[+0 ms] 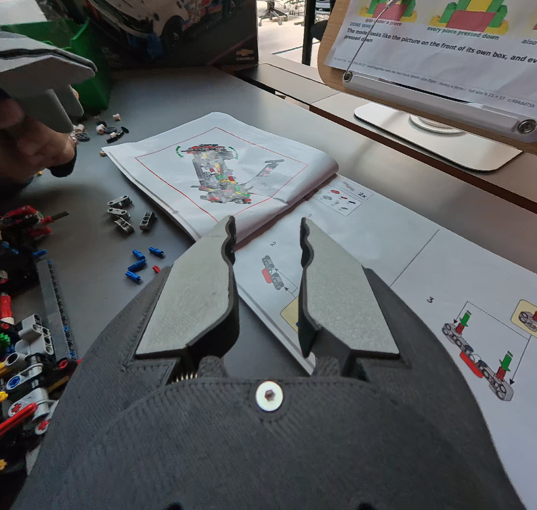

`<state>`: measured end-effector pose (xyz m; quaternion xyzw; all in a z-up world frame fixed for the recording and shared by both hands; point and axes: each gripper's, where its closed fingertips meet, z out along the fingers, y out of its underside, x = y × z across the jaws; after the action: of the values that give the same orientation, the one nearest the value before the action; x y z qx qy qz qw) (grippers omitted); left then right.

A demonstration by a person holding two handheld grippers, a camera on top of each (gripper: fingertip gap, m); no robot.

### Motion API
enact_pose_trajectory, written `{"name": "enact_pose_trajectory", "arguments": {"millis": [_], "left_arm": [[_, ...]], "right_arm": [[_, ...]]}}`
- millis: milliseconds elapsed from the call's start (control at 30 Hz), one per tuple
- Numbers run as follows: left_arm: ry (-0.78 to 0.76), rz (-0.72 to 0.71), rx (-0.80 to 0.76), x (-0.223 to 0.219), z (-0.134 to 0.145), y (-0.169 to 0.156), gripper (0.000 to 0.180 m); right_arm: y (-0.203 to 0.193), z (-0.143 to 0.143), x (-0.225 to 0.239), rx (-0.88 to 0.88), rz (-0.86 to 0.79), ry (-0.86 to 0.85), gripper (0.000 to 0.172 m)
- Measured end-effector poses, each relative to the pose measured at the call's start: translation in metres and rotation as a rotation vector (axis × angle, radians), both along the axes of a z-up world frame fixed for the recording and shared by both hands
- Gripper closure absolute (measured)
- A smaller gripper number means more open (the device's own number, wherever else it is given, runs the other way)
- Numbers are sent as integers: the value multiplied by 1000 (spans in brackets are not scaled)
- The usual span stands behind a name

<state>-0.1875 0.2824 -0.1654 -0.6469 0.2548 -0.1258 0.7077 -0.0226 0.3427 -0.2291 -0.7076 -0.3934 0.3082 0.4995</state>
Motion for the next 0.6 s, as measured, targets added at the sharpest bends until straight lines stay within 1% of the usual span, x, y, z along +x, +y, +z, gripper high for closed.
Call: {"name": "enact_pose_trajectory", "arguments": {"millis": [100,133,167,333,433,500,600], "left_arm": [[-34,-41,13,5,5,-6,180],[-33,-54,38,7,8,-9,180],[-26,-56,58,8,10,-10,180],[8,-43,49,8,5,-8,180],[-25,-44,34,5,6,-6,180],[-44,-31,11,1,0,0,180],[-49,-31,-13,-1,-7,5,180]], "right_arm": [[-7,5,-2,-8,28,49,132],[-6,4,0,-3,24,43,132],[-4,3,1,-2,17,33,132],[-2,6,7,-17,14,64,134],[-4,9,5,32,17,36,136],[-3,12,5,81,9,21,138],[-5,18,6,104,23,42,145]]}}
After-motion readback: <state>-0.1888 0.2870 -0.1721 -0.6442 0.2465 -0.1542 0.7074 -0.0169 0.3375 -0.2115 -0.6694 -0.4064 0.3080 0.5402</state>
